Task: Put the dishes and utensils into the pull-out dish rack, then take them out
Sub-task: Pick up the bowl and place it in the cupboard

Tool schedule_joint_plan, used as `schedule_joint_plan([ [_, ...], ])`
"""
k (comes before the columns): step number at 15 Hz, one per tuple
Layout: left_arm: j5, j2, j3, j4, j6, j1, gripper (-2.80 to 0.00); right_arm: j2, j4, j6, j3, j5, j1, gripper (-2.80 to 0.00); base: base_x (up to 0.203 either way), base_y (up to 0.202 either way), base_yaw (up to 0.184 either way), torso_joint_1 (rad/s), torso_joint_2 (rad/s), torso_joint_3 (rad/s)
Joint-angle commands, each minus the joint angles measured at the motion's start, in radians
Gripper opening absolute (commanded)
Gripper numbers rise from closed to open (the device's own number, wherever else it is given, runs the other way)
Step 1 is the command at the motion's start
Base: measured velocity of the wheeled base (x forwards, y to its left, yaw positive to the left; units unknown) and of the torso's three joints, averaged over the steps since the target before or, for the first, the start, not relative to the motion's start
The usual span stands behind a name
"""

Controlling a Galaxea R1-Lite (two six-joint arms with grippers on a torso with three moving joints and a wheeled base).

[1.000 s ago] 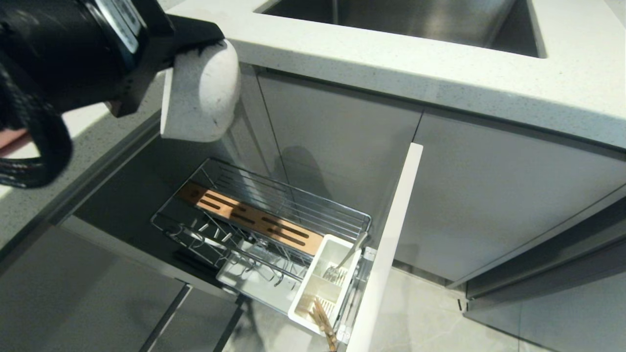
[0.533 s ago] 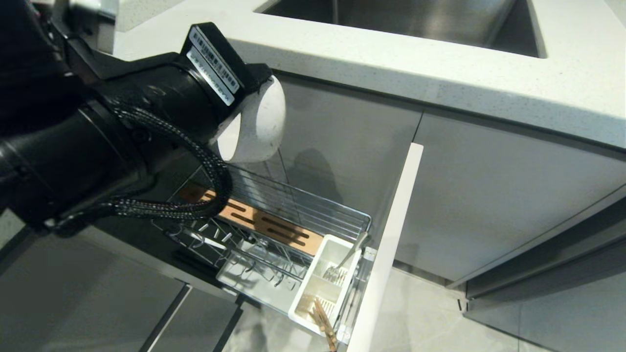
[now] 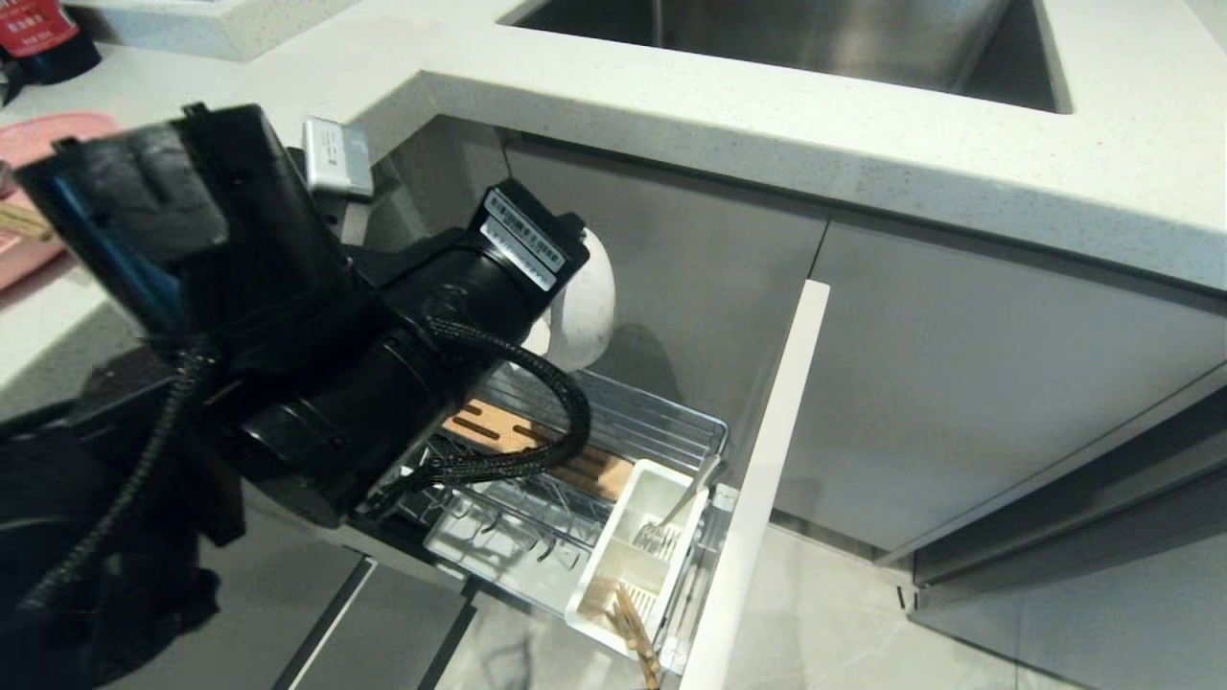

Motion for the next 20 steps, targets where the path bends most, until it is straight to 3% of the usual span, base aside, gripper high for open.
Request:
schedule_joint_plan([
  [1,0.021,0.087,0.016,-0.065,-0.005,0.001,-2.80,0.000,0.000,0.000,0.000,0.001,0.000,-2.80,0.000,0.000,0.000,0.000,0.00,0.000],
  [4,0.068,0.174,0.049,-0.184,-0.003,0.000,-2.80,0.000,0.000,0.000,0.000,0.000,0.000,-2.80,0.000,0.000,0.000,0.000,0.00,0.000],
  [7,0.089,0.263,0.108,-0.395,0.003,-0.001,-2.80,0.000,0.000,0.000,0.000,0.000,0.000,-2.80,0.000,0.000,0.000,0.000,0.00,0.000],
  [12,0.093,0.386,0.150,-0.634,0.091,0.000,-2.80,0.000,0.000,0.000,0.000,0.000,0.000,-2.80,0.000,0.000,0.000,0.000,0.00,0.000],
  [20,0.115,0.480,0.178,-0.697,0.106,0.043,-2.80,0.000,0.000,0.000,0.000,0.000,0.000,-2.80,0.000,0.000,0.000,0.000,0.00,0.000],
])
